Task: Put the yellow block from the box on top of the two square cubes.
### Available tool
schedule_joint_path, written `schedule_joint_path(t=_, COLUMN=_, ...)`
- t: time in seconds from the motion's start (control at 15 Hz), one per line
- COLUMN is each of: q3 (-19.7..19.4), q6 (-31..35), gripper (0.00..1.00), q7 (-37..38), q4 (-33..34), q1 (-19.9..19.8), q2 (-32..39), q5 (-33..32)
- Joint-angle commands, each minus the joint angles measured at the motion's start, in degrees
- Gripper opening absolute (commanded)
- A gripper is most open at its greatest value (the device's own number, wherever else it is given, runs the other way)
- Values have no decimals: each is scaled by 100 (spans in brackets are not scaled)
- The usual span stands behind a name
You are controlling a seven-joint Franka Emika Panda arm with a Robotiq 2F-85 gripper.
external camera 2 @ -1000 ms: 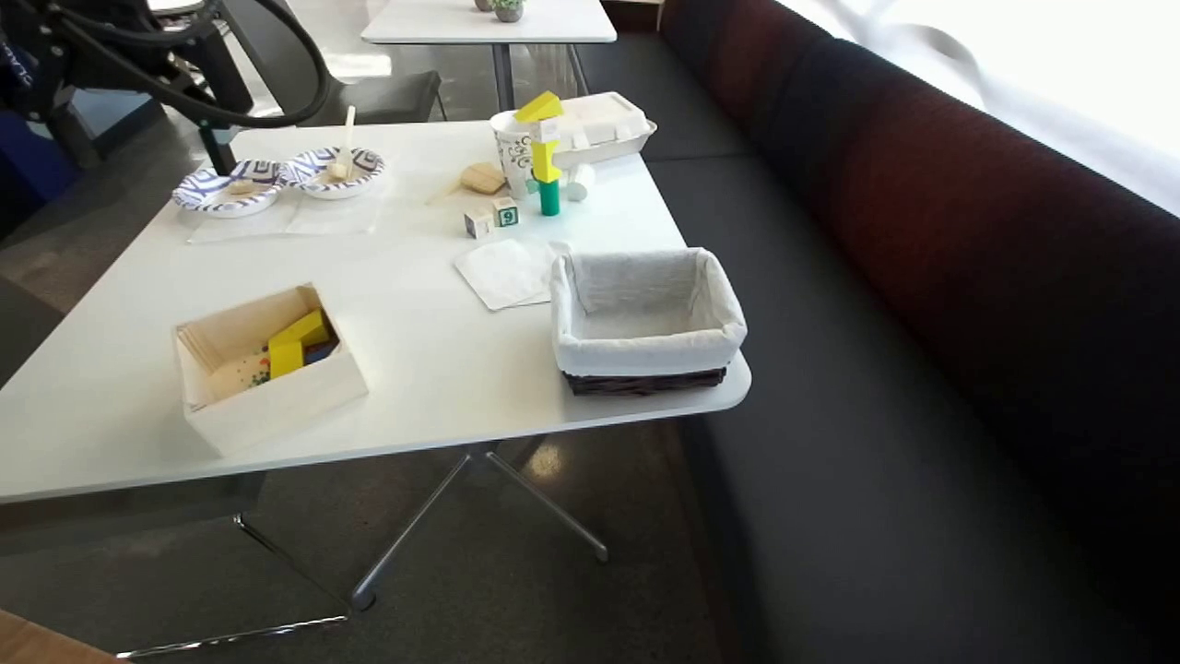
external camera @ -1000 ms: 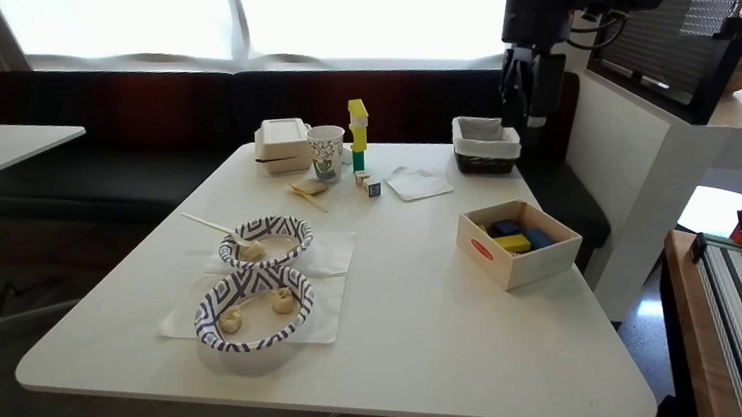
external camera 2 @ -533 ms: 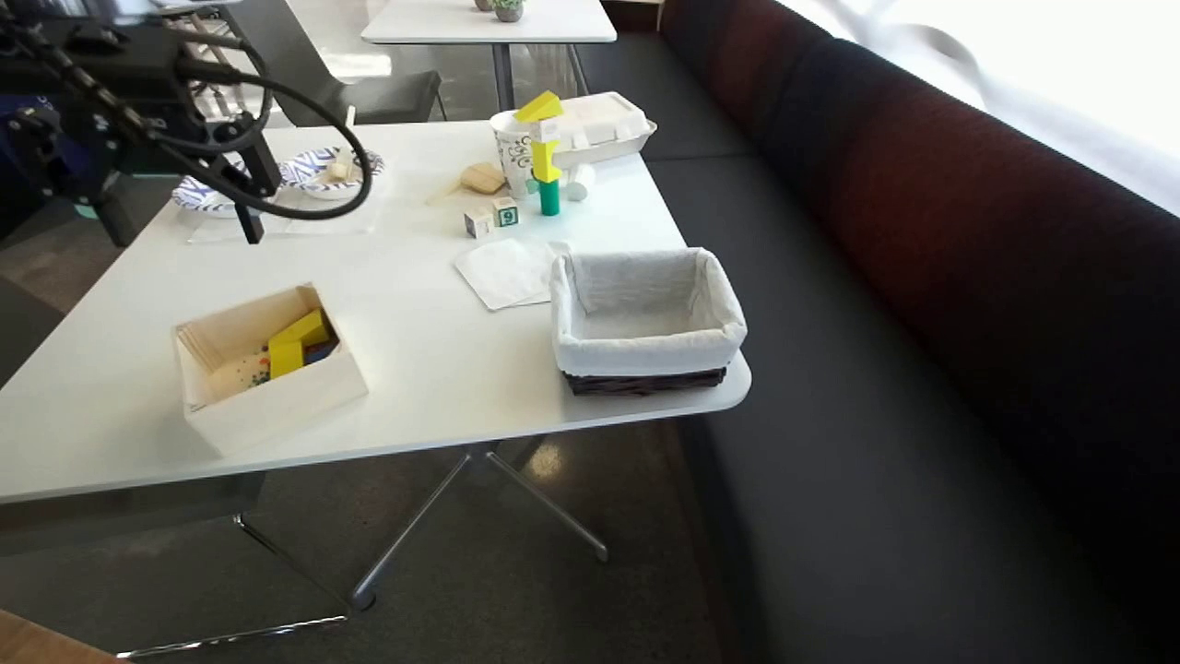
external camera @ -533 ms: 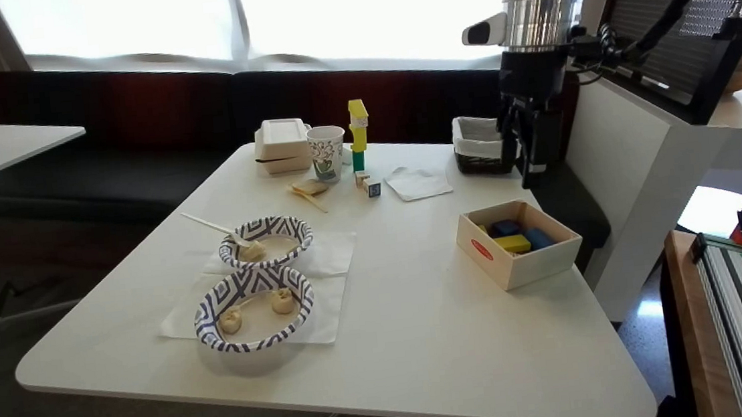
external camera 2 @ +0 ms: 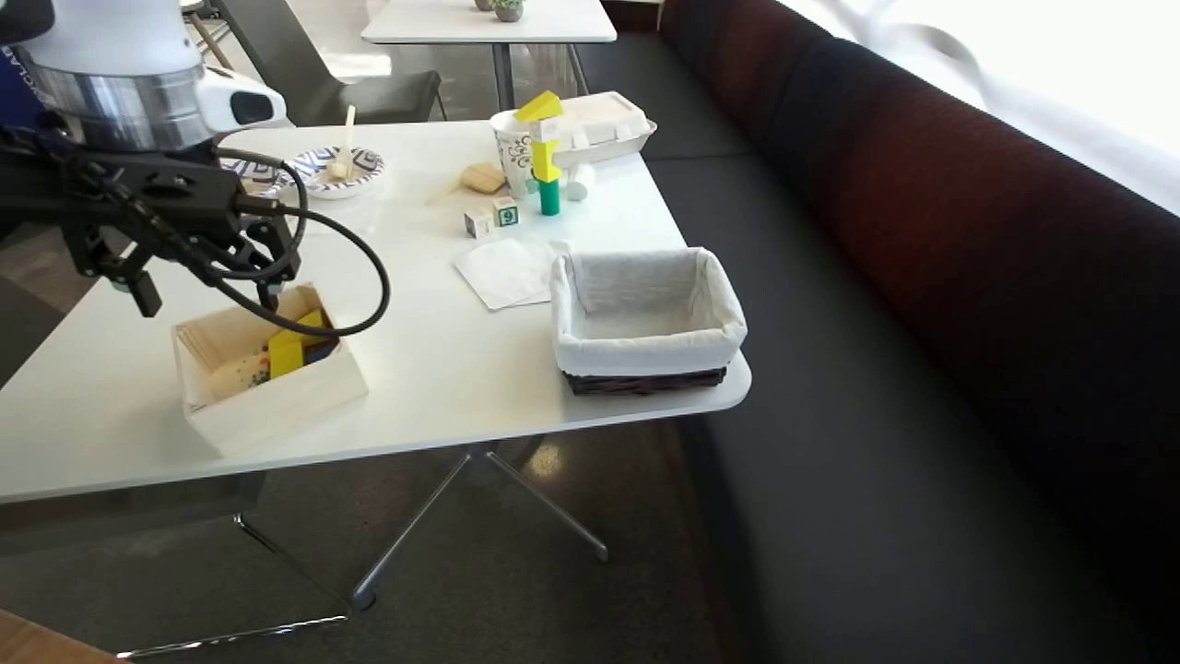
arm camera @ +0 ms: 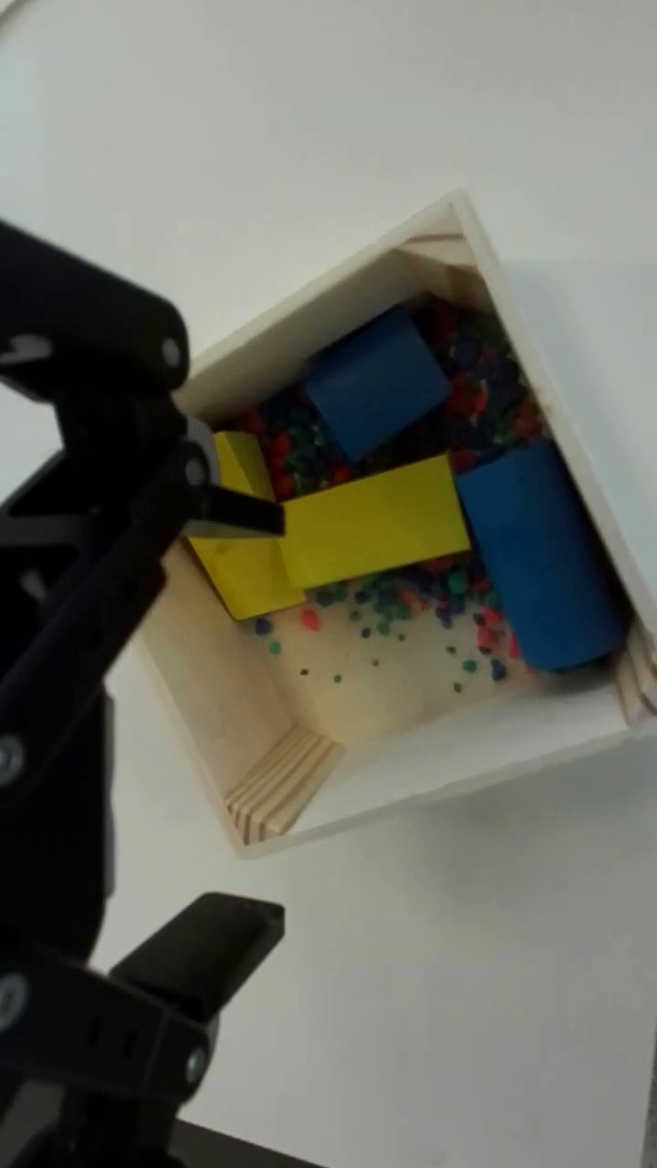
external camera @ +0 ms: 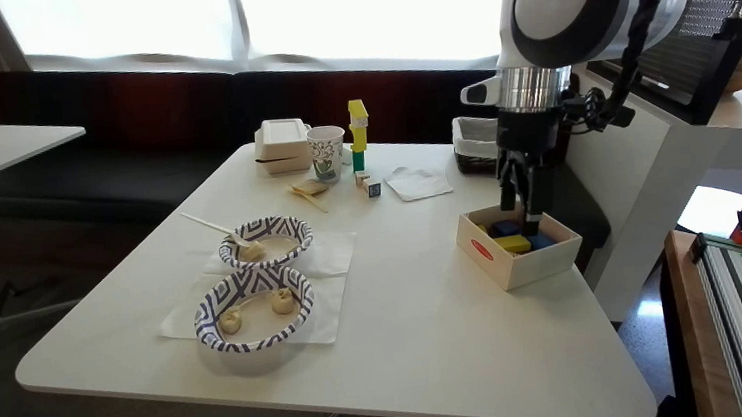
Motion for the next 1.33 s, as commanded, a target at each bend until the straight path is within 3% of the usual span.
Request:
schedule_joint_path(t=0.0, q3=346, q6=468, gripper=100, q7=-253, q4=134, q1=-333, q2=630, q5=75)
schedule_joint_path(t=0.07, q3=407, q6=198, gripper=100, q7=-84, q4=20, q1=-401, q2=246, q5=20)
schedule_joint_path(t=0.93, q3=665, q6=816, gripper=100, q7=-82, q4=158, q1=-767, q2=717, q5=-240)
schedule_joint_path(t=1.0, q3=683, q6=887, gripper=92, q7=-65, q4=165, q1=-796, q2=751, q5=-258)
schedule_joint_path(t=1.07, q3=722, q6=934, gripper=76, q7=-85, q4=179, q1=-829, q2=791, q5=-240)
schedule_joint_path(t=1.27, q3=817, q6=995, gripper=59, q7=-80, q4=212, q1=-897, q2=914, q5=-237)
